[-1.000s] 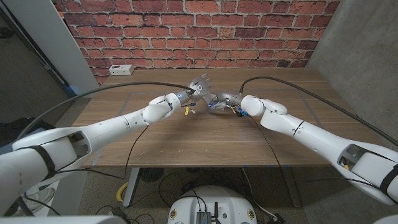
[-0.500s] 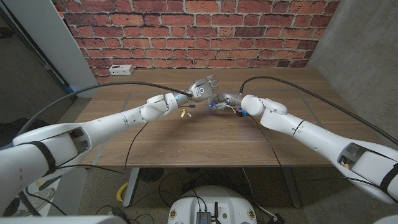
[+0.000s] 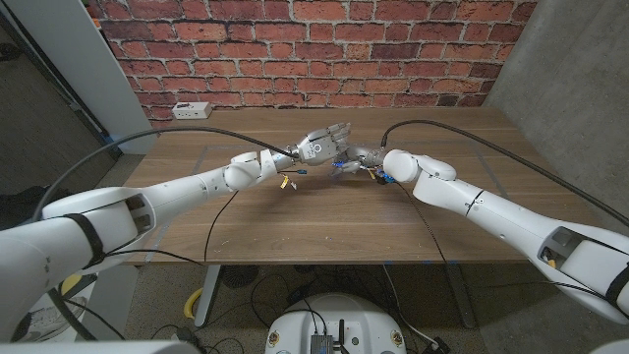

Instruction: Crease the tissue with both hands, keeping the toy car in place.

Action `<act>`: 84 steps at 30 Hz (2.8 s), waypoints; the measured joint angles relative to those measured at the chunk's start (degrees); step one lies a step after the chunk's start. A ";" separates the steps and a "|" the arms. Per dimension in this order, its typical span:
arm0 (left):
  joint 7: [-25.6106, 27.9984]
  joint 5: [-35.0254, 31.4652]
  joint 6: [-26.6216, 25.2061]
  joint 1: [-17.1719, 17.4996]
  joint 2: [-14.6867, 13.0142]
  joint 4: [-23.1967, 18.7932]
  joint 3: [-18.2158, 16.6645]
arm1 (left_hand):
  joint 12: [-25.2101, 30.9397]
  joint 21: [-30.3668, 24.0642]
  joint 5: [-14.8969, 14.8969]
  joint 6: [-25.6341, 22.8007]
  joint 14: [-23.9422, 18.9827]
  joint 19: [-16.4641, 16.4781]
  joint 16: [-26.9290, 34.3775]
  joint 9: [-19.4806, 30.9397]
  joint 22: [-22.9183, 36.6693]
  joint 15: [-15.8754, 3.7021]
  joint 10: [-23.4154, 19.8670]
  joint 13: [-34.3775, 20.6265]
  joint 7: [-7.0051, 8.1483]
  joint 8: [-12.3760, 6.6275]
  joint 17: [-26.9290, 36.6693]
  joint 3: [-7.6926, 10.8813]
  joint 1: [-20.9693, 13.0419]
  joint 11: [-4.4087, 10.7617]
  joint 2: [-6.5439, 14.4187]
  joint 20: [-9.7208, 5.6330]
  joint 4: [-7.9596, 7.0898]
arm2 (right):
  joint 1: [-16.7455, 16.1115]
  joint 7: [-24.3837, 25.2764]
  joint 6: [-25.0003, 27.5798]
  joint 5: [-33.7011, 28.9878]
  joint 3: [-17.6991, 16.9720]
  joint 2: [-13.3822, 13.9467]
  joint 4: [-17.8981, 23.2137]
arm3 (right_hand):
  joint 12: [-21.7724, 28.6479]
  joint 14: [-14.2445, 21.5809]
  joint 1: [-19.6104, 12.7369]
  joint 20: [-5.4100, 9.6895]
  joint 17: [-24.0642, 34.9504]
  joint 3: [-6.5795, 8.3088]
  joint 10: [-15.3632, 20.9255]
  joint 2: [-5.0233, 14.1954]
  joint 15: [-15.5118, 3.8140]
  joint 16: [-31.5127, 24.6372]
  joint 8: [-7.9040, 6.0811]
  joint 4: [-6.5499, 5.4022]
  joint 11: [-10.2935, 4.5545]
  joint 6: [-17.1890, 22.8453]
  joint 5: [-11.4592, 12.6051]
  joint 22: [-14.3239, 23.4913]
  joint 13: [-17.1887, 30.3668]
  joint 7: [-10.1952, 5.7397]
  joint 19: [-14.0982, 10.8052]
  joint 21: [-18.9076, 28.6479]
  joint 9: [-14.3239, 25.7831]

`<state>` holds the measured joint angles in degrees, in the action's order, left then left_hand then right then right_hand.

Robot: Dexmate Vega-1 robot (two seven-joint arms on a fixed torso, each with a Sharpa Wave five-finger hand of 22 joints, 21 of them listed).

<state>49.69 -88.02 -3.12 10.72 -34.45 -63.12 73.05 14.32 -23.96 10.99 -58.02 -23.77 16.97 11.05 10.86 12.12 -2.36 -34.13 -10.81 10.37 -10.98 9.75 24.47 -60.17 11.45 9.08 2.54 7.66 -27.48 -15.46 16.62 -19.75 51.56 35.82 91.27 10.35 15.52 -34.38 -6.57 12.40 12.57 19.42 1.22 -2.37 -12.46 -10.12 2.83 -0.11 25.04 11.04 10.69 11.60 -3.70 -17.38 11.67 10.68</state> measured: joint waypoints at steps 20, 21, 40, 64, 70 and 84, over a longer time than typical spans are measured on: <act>4.71 5.25 2.34 -4.34 3.72 9.32 6.06 | 0.00 -0.43 -0.43 -0.60 -0.31 0.00 0.00 -0.02 -0.15 -0.30 -0.25 0.01 0.60 0.00 -0.01 0.00 0.98 -0.25 -0.08 0.01 0.00 | -2.14 -0.09 4.09 1.23 -2.46 3.14 5.04 | 0.00 -1.50 2.27 -1.66 -0.12 -2.23 -4.40 -2.27 0.84 0.51 0.00 0.46 -0.37 -4.67 1.11 -0.03 -0.01 -0.68 -0.21 0.01 0.00; 4.98 5.42 2.34 -4.58 3.84 9.64 6.40 | 0.00 -0.43 -0.43 -0.60 -0.31 0.00 0.00 -0.02 -0.15 -0.30 -0.46 0.01 0.60 0.00 -0.01 0.00 0.99 -0.16 -0.08 0.01 0.00 | -2.51 0.20 4.42 1.46 -2.87 3.48 5.60 | 0.00 -1.92 2.27 -1.87 -0.06 -2.37 -4.87 -2.27 0.78 0.64 0.00 0.32 -0.28 -4.81 1.11 -0.03 -0.01 -0.72 0.01 0.01 0.00; 9.01 5.75 2.24 -8.88 6.90 14.33 11.28 | -0.39 -0.43 -0.88 -1.45 -0.92 0.00 0.00 -0.02 -0.14 -0.31 -1.25 0.01 1.20 0.01 -0.01 0.23 1.55 0.20 -0.04 0.01 -0.23 | -14.57 18.93 7.71 3.81 -13.01 8.22 13.63 | 0.47 -11.83 -4.29 -1.77 -0.27 5.53 -8.66 6.52 1.35 1.88 -0.70 5.53 0.15 -5.11 0.58 -0.31 -0.01 -0.41 12.29 -1.53 -0.03; 13.84 5.94 5.00 -13.01 16.02 26.21 17.65 | -2.53 -1.36 -0.88 8.32 -0.17 0.32 -0.46 -0.48 -0.40 -0.18 1.48 0.01 1.79 1.74 0.40 -1.26 2.40 -0.18 -1.89 -0.31 1.19 | -24.52 41.52 12.07 -1.82 -18.93 7.37 16.80 | 1.57 -10.70 -5.81 0.83 -0.14 9.36 -7.73 8.38 0.32 0.16 -1.34 5.54 -0.60 -2.62 0.59 -0.57 -0.01 -0.82 7.73 0.97 -0.03; 14.08 5.97 4.97 -12.64 17.65 28.25 17.28 | -3.12 -1.49 -0.88 18.69 0.92 0.07 -0.46 -0.48 -0.59 -0.27 4.74 -0.29 2.21 1.74 0.48 -4.56 5.56 -0.53 -3.86 -0.55 -0.27 | -25.11 42.60 11.28 -1.88 -19.45 7.57 16.83 | 1.57 -10.70 -6.20 0.83 -0.17 9.51 -7.73 7.99 0.32 0.16 -1.34 5.70 -0.60 -2.63 0.59 -0.57 -0.16 -0.81 7.74 0.97 -0.03; 14.24 6.91 3.40 -8.85 17.36 25.76 9.99 | -3.55 -1.49 0.67 34.89 3.91 -0.12 -0.45 -0.75 -0.90 0.01 14.04 -0.28 2.23 1.73 0.63 -9.88 17.55 -1.94 -3.87 -0.71 -5.47 | -24.36 42.54 9.71 -1.96 -19.25 7.31 15.56 | 1.56 -10.71 -5.90 0.63 -0.44 9.75 -7.74 7.07 0.32 0.16 -1.34 5.94 -0.60 -2.63 0.59 -0.56 -0.15 -0.81 7.54 0.97 -0.02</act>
<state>63.93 -81.10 0.27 1.88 -17.10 -37.35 83.05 10.77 -25.45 11.67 -23.13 -19.85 16.86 10.60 10.12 11.22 -2.34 -20.09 -11.09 12.60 -9.25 10.38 14.59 -42.62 9.51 5.21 1.83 2.19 -51.85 27.08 26.33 -21.71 32.31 43.13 106.82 11.91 4.81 -40.28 -5.93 11.97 22.32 11.68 8.29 -2.05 -12.30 -11.46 8.77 -0.71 22.41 11.63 10.12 11.45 -4.51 -9.85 12.64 10.67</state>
